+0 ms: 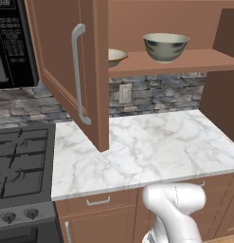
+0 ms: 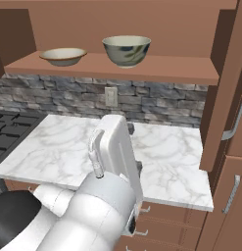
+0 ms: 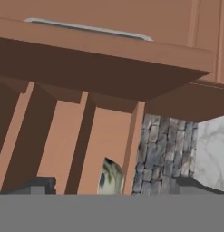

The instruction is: Open the cabinet. Pick the bowls from the counter and place them in the cabinet. Then close the cabinet.

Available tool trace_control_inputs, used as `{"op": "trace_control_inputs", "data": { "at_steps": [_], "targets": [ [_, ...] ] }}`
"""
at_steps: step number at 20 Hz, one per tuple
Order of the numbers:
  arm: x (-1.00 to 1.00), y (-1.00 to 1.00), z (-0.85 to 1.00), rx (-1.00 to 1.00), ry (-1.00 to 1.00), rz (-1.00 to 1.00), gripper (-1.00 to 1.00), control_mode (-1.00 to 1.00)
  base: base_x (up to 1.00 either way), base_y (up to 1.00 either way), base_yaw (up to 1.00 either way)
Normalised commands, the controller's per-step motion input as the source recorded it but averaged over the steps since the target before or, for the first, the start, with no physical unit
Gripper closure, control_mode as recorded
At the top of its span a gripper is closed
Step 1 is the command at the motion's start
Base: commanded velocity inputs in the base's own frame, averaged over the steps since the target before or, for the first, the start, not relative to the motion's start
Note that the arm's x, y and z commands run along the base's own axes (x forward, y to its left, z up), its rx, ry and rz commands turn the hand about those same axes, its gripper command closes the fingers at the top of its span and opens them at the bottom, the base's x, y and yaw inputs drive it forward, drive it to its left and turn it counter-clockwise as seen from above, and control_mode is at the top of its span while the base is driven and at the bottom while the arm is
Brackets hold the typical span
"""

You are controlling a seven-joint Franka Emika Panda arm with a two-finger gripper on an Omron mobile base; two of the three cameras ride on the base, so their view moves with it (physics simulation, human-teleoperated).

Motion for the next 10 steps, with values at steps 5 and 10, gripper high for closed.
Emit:
{"op": "trace_control_inputs", "data": {
  "at_steps": [5, 10],
  "targets": [
    [-0.56, -0.44, 0.0, 0.0, 0.0, 0.0, -1.0, -1.0, 0.0, 0.0, 0.0],
    [-0.18, -0.37, -0.03, 0.0, 0.11, 0.0, -1.0, -1.0, 0.0, 0.0, 0.0]
  ]
}}
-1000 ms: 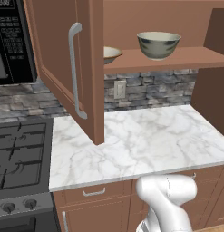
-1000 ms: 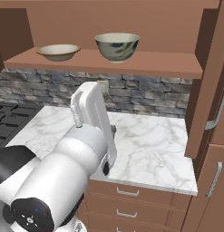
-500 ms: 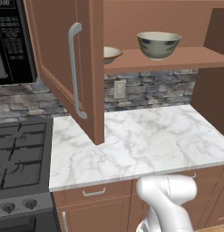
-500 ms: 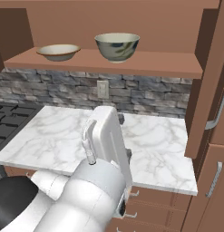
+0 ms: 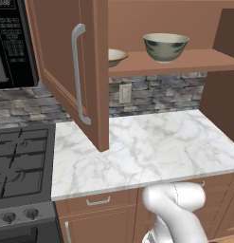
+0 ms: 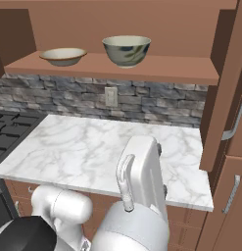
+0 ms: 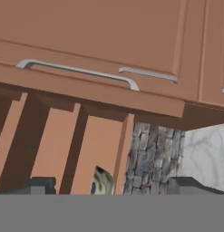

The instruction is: Open the cabinet. Pick the bowls from the counter and place them in the cabinet. Then close the cabinet.

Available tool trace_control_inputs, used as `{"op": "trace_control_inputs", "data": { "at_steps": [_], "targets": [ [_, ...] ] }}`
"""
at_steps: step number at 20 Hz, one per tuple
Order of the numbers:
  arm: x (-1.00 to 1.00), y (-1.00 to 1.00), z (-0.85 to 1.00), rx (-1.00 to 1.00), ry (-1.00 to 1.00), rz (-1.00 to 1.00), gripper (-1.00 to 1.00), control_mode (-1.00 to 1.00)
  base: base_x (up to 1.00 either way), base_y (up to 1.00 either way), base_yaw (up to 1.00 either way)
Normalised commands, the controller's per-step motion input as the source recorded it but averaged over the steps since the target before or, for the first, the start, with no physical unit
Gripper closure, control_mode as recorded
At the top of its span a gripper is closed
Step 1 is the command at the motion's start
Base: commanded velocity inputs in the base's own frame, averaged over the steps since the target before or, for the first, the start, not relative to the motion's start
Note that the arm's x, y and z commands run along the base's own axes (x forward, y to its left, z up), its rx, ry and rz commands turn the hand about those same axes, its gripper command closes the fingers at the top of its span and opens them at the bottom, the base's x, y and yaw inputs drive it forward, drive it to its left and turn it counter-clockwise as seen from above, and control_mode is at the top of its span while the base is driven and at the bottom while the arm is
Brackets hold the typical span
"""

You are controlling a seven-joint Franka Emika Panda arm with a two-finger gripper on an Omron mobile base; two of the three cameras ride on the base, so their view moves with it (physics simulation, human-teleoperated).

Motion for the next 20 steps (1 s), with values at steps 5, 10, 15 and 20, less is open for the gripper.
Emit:
{"op": "trace_control_inputs", "data": {
  "at_steps": [5, 10, 15, 20],
  "targets": [
    [0.0, -0.32, -0.03, 0.0, 0.08, 0.01, -1.0, -1.0, 0.0, 0.0, 0.0],
    [-0.01, -0.35, 0.0, 0.0, 0.06, 0.03, -1.0, -1.0, 0.0, 0.0, 0.0],
    [-0.16, -0.27, 0.0, 0.0, 0.04, 0.04, -1.0, -1.0, 0.0, 0.0, 0.0],
    [-0.02, -0.44, 0.0, 0.09, 0.1, 0.03, -1.0, -1.0, 0.0, 0.0, 0.0]
  ]
}}
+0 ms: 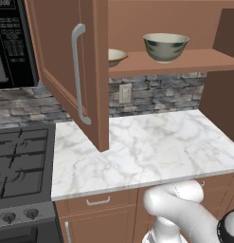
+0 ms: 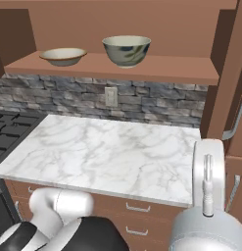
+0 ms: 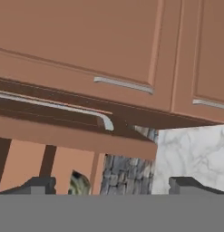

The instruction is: Open the cabinet. Pick the bowls from the counter and place them in the cabinet. Then close the cabinet.

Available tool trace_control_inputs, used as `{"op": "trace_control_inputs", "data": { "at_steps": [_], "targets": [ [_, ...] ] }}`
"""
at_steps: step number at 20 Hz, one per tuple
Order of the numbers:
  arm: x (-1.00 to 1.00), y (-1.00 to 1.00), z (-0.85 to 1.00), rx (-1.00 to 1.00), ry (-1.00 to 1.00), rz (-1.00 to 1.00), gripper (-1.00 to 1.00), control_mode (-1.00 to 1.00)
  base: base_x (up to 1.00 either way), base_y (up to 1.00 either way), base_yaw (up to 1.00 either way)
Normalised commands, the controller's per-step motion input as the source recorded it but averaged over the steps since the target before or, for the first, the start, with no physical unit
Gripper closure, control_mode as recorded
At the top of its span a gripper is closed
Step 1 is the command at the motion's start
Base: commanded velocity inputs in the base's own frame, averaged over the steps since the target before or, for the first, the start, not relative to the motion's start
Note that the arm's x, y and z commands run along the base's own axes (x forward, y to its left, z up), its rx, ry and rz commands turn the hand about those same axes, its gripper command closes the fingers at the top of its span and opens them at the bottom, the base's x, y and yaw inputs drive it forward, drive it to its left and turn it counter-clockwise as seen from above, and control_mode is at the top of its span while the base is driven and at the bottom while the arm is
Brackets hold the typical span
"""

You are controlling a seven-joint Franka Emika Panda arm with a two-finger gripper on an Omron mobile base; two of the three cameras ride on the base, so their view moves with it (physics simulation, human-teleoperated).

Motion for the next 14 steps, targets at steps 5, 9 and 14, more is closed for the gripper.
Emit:
{"op": "trace_control_inputs", "data": {
  "at_steps": [5, 9, 14],
  "targets": [
    [0.0, -0.36, 0.0, 0.25, 0.03, 0.02, -1.0, -1.0, 0.0, 0.0, 0.0],
    [0.0, -0.34, -0.02, 0.27, 0.0, 0.03, -1.0, -1.0, 0.0, 0.0, 0.0],
    [0.08, -0.05, -0.17, 0.18, 0.0, 0.04, -1.0, -1.0, 0.0, 0.0, 0.0]
  ]
}}
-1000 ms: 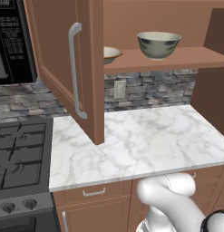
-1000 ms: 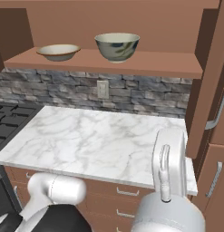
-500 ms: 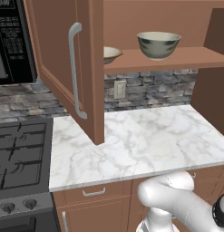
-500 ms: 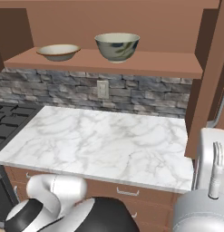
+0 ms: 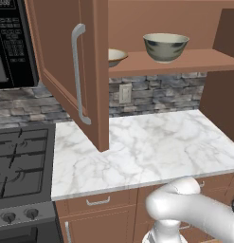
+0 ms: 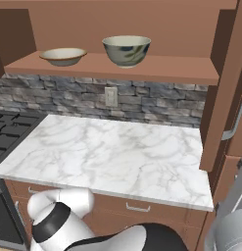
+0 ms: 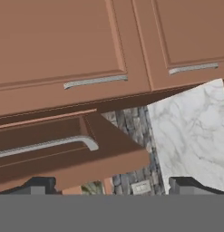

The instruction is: Open the cabinet. Pick the bowls from the counter and place them in the cabinet. Then close the cabinet.

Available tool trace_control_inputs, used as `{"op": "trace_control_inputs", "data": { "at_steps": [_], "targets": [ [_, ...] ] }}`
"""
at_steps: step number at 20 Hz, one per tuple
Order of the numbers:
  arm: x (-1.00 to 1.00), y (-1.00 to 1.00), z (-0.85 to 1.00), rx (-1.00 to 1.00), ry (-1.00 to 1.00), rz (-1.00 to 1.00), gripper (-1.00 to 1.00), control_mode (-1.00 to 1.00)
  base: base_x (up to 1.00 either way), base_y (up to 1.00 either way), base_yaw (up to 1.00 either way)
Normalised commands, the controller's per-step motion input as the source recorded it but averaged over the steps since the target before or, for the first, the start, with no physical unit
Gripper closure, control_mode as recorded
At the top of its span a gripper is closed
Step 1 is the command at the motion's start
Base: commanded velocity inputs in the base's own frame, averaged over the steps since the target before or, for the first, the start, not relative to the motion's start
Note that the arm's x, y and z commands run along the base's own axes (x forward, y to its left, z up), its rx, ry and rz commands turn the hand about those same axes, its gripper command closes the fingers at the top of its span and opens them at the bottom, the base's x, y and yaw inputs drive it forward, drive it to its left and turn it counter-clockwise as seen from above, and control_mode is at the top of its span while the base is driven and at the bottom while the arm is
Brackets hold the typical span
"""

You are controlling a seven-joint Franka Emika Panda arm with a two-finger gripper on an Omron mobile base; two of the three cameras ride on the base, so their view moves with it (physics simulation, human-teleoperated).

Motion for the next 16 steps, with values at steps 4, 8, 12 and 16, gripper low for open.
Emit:
{"op": "trace_control_inputs", "data": {
  "at_steps": [4, 8, 12, 16],
  "targets": [
    [0.35, 0.0, -0.07, 0.06, 0.0, 0.04, -1.0, -1.0, 0.0, 0.0, 0.0],
    [0.42, 0.0, -0.01, 0.05, 0.0, 0.05, -1.0, -1.0, 0.0, 0.0, 0.0],
    [0.42, 0.0, 0.0, 0.01, 0.0, 0.06, -1.0, -1.0, 0.0, 0.0, 0.0],
    [0.3, -0.03, -0.12, 0.02, -0.04, 0.06, -1.0, -1.0, 0.0, 0.0, 0.0]
  ]
}}
